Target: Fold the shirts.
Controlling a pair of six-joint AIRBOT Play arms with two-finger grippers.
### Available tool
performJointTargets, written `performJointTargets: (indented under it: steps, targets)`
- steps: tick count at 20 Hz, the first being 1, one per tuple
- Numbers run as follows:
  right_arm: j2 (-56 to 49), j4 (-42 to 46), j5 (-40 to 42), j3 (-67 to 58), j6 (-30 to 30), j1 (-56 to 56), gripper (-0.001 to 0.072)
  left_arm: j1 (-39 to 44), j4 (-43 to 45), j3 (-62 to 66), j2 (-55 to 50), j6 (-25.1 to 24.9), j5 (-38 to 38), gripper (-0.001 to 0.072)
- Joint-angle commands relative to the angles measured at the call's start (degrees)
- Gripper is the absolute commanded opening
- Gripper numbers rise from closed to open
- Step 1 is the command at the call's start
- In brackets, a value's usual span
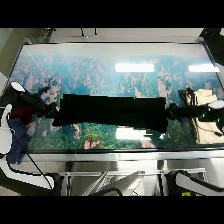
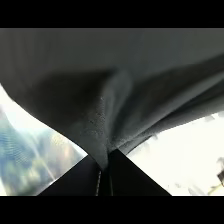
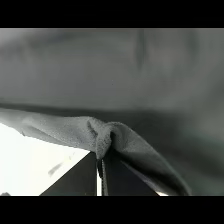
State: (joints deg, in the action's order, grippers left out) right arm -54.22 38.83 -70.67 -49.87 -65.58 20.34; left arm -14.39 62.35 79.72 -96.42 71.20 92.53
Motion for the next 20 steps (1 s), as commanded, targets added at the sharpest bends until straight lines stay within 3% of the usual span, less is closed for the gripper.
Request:
performJointTargets:
  steps: [1,5,10,11,12,13,14,16,17,20]
  targets:
    - [-14.80,-5.25,3.87,-14.03,6.08,-3.26,0.0019,3.04,-0.92,12.28,-3.61,1.38,-2.99,0.0015]
    - [-26.97,-5.22,5.97,-23.23,6.91,-5.77,0.0019,6.49,0.02,22.91,-13.38,1.53,-3.98,0.0014]
    - [-28.83,-2.40,5.62,-23.82,6.95,-5.84,0.0021,6.60,0.96,34.40,-22.40,4.83,-2.40,0.0017]
    - [-28.61,-2.40,5.40,-23.82,6.93,-5.73,0.0099,6.60,1.03,35.87,-23.21,4.94,-1.33,0.0052]
    - [-28.28,-2.43,4.59,-23.85,6.95,-5.38,0.0275,6.60,1.09,36.92,-23.82,5.01,0.15,0.0401]
    - [-27.82,-2.40,3.04,-24.04,7.23,-4.59,0.0310,6.60,1.18,37.13,-23.96,5.92,1.11,0.0701]
    - [-27.21,-1.77,1.11,-24.50,7.32,-3.41,0.0336,6.32,1.11,37.11,-23.93,6.01,2.27,0.0698]
    - [-25.14,1.60,-0.50,-25.03,6.14,0.02,0.0612,5.68,1.62,37.05,-23.91,7.30,5.09,0.0697]
    - [-24.26,3.26,-0.55,-25.03,5.05,1.73,0.0670,5.44,3.02,37.05,-23.91,8.96,6.95,0.0697]
    - [-24.22,6.60,-2.95,-25.00,2.73,6.27,0.0699,4.00,5.92,37.05,-23.80,13.29,11.61,0.0697]
